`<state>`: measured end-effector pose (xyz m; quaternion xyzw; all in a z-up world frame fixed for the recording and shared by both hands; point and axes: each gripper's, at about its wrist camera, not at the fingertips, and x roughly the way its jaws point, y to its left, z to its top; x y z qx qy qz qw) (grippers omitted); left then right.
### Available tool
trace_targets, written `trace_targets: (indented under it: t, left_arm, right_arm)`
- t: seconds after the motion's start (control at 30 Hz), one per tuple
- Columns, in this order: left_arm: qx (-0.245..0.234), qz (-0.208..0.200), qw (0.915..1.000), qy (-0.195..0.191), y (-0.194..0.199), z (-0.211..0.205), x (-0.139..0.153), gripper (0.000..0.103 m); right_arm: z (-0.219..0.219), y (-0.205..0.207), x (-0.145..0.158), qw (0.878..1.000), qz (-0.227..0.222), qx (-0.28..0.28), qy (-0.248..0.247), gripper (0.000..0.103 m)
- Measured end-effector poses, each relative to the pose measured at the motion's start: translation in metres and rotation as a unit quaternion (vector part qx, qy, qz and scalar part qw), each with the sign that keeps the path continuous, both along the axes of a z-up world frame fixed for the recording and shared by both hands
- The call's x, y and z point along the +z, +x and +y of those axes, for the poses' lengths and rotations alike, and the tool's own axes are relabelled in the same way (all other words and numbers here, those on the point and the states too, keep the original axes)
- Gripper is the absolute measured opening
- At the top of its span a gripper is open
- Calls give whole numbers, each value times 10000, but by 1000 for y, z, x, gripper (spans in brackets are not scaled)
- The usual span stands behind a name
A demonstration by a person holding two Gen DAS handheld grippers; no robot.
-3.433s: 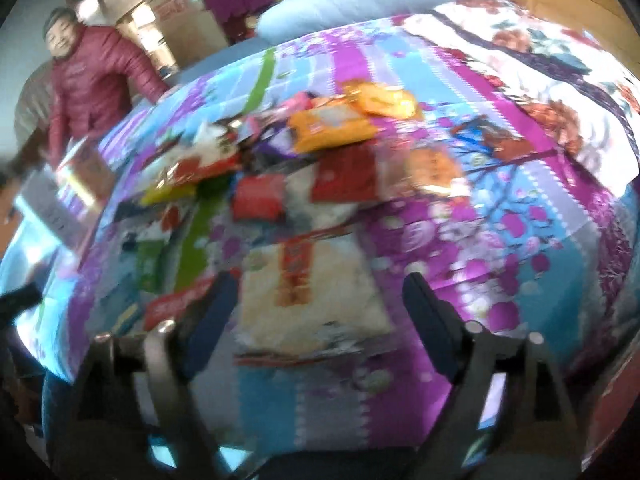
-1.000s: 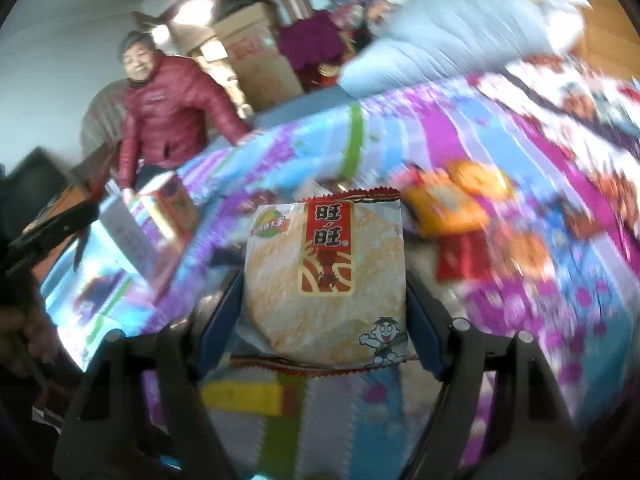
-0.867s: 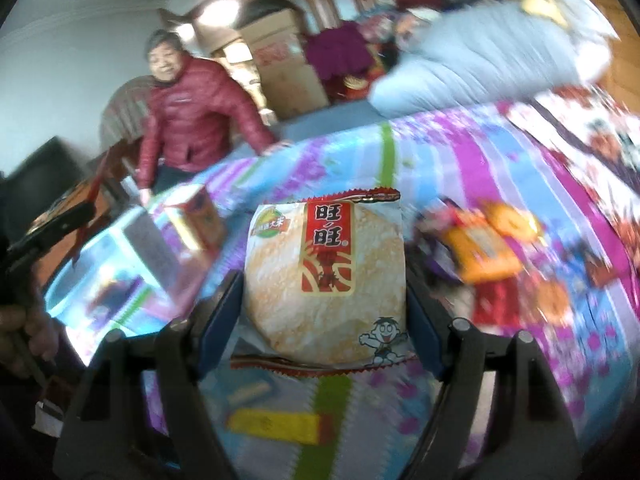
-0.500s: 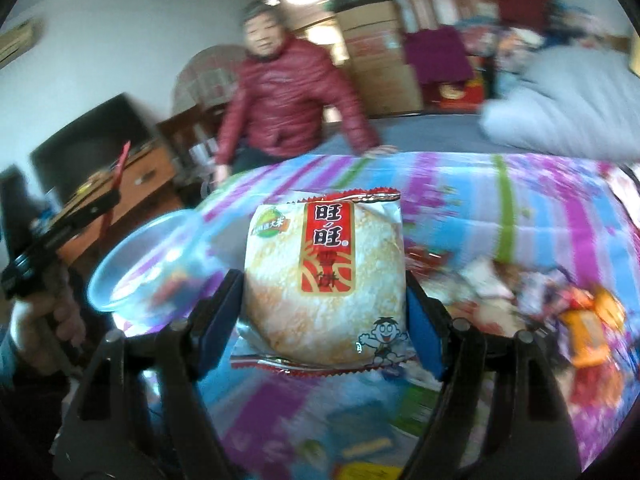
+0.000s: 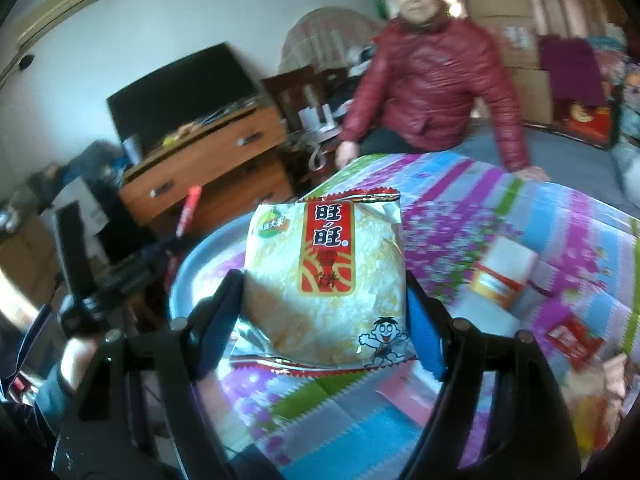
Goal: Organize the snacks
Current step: 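Carry both held packets over the clear basin, then open both tools over the basin to drop the packets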
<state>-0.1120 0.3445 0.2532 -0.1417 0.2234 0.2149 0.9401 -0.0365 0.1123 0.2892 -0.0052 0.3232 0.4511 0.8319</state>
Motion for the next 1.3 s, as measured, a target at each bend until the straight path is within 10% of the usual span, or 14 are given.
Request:
trace_targets:
  t: [0.53, 1.3]
  left_arm:
    - [212, 208, 9990, -347, -4, 45, -41, 30]
    - [294, 327, 9983, -392, -3, 50, -40, 30]
  right_arm:
    - [98, 12, -24, 9968, 375, 515, -486, 77]
    - [125, 13, -40, 9944, 532, 613, -679, 77]
